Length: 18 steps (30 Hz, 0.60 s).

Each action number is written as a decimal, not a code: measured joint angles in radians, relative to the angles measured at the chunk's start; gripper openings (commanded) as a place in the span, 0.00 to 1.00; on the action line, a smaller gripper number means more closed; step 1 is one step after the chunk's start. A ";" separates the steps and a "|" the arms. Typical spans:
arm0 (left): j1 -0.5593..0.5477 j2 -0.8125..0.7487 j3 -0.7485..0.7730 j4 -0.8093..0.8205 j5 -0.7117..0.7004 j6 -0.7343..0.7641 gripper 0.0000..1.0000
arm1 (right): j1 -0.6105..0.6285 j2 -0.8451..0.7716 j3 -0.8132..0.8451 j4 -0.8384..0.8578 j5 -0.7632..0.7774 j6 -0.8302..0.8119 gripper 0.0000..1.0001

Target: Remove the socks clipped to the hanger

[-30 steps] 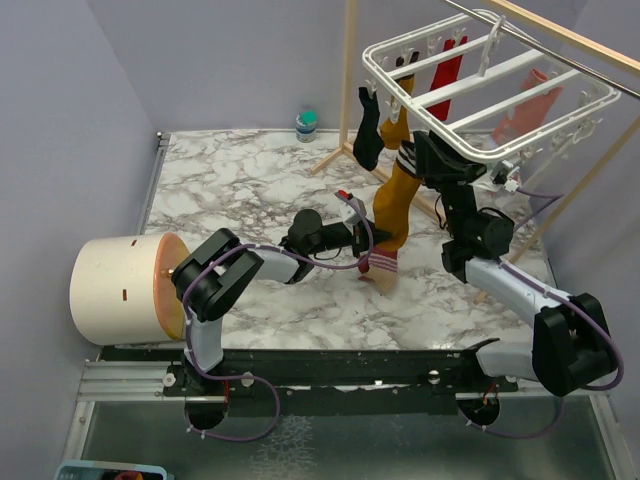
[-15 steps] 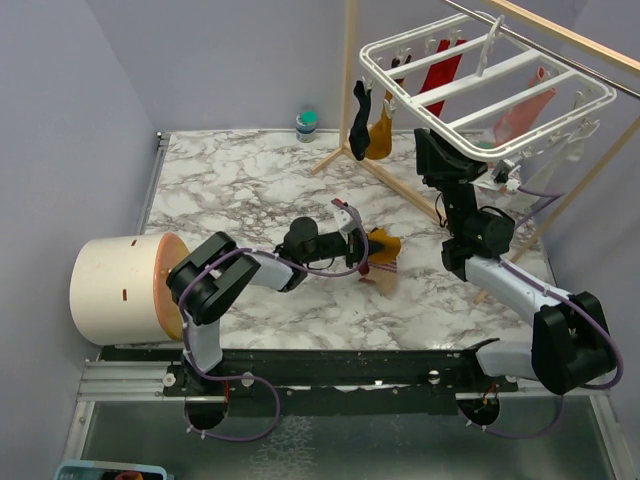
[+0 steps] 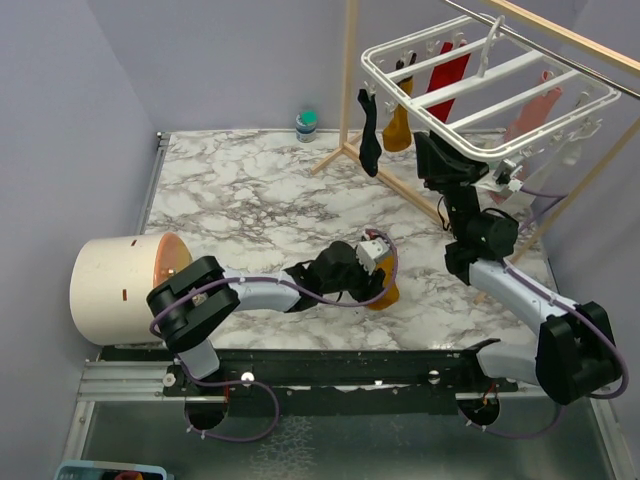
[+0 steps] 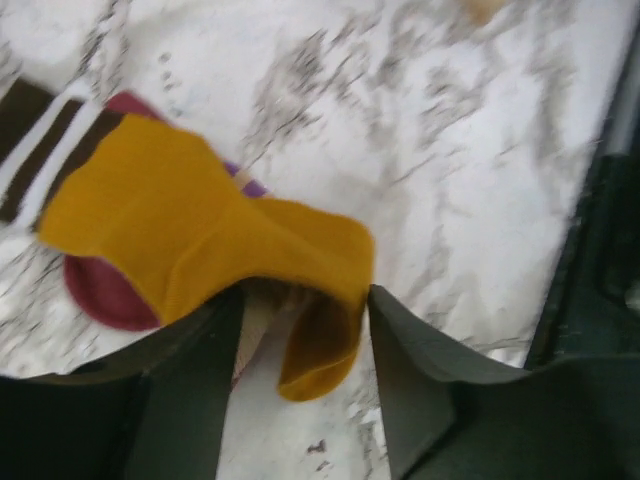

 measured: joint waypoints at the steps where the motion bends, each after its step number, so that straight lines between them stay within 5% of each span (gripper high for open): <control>1: -0.020 0.000 0.016 -0.060 -0.054 0.011 0.71 | 0.000 -0.005 -0.002 -0.006 -0.001 0.000 0.28; 5: -0.069 0.001 0.073 -0.259 -0.288 0.057 0.98 | 0.000 -0.035 -0.012 -0.048 -0.005 -0.002 0.28; 12: -0.089 -0.161 0.031 -0.400 -0.447 0.145 0.99 | 0.000 -0.127 -0.042 -0.126 -0.008 -0.017 0.28; 18: -0.077 -0.503 -0.096 -0.191 -0.521 0.205 0.99 | 0.000 -0.163 -0.050 -0.179 -0.007 -0.026 0.28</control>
